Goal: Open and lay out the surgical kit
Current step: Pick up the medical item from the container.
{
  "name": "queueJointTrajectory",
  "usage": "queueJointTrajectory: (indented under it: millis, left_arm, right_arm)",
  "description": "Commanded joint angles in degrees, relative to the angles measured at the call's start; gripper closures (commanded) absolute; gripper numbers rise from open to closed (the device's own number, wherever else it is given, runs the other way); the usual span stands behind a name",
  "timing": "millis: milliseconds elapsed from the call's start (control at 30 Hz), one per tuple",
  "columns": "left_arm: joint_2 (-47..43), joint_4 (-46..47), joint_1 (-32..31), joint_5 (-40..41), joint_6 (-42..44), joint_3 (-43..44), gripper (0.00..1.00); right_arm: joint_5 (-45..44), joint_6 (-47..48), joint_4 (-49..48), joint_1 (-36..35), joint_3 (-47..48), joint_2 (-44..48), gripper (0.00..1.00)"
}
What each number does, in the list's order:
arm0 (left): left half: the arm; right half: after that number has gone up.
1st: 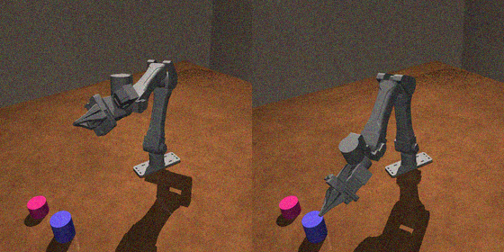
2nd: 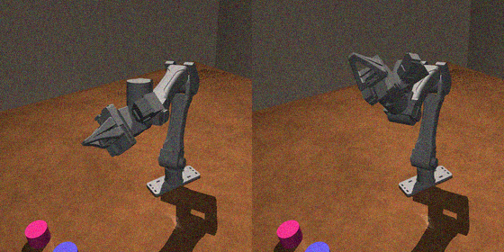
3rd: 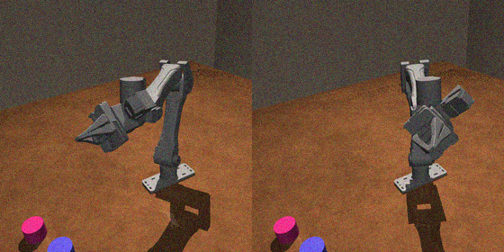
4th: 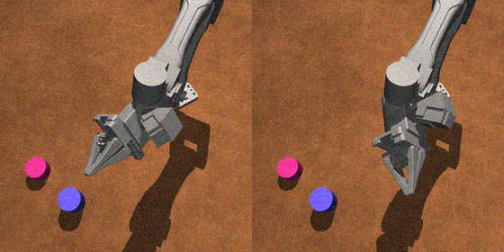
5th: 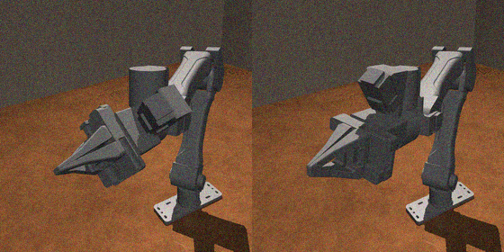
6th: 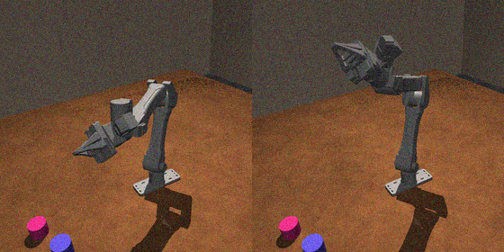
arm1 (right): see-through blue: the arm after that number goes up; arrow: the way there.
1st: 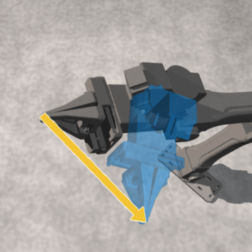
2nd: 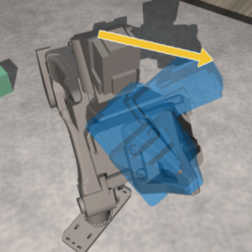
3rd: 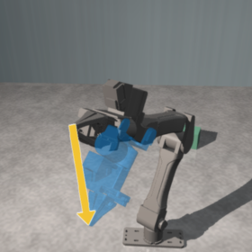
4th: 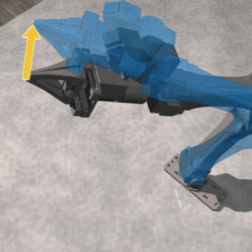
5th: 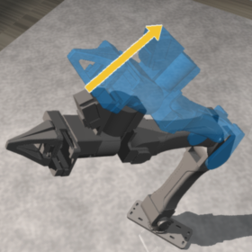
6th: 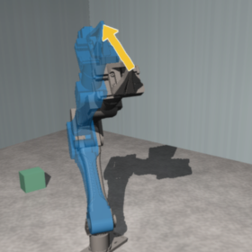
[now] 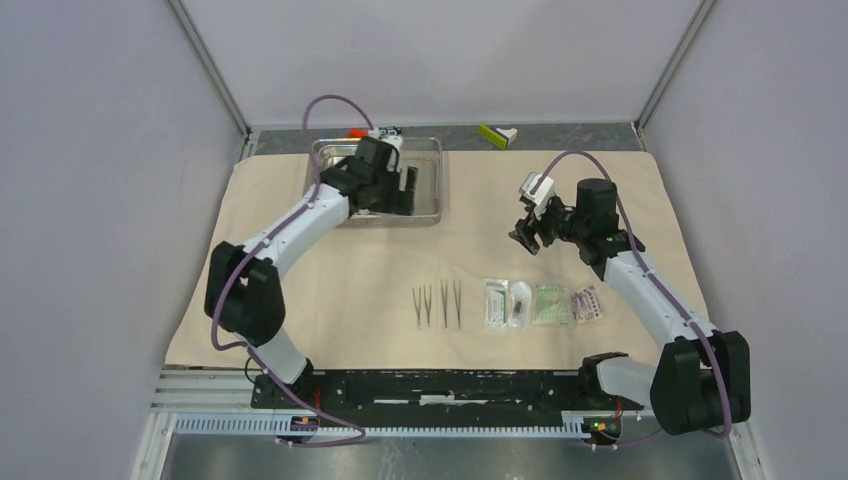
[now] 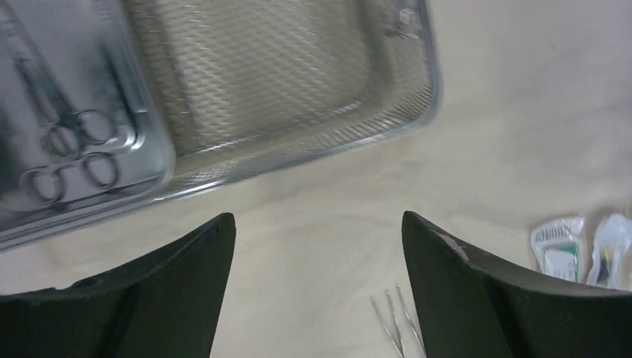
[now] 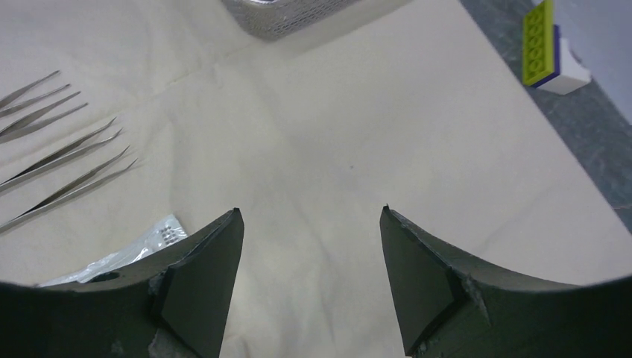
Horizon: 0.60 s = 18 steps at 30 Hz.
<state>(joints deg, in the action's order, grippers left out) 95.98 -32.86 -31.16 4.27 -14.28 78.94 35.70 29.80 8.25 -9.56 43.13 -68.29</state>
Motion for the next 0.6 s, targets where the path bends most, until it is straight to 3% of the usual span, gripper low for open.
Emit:
queueJointTrajectory:
  millis: [0, 100, 300, 567]
  left_arm:
    - [-1.9, 0.0, 13.4, -10.9, 5.0, 2.0, 0.06]
    - [0.8, -1.0, 20.7, -17.4, 7.5, 3.7, 0.00]
    - [12.5, -8.7, 28.8, -25.3, 13.6, 15.6, 0.03]
    - [25.4, -13.6, 29.4, -15.3, 21.8, 32.1, 0.17]
  right_arm:
    - [-3.2, -1.3, 0.1, 0.3, 5.1, 0.6, 0.23]
    - [-3.4, -2.2, -1.0, 0.3, 4.9, 1.1, 0.18]
    - [-3.2, -1.8, -1.5, 0.2, 3.8, 1.6, 0.14]
    - [-3.8, 0.4, -1.9, 0.4, 1.3, 1.9, 0.14]
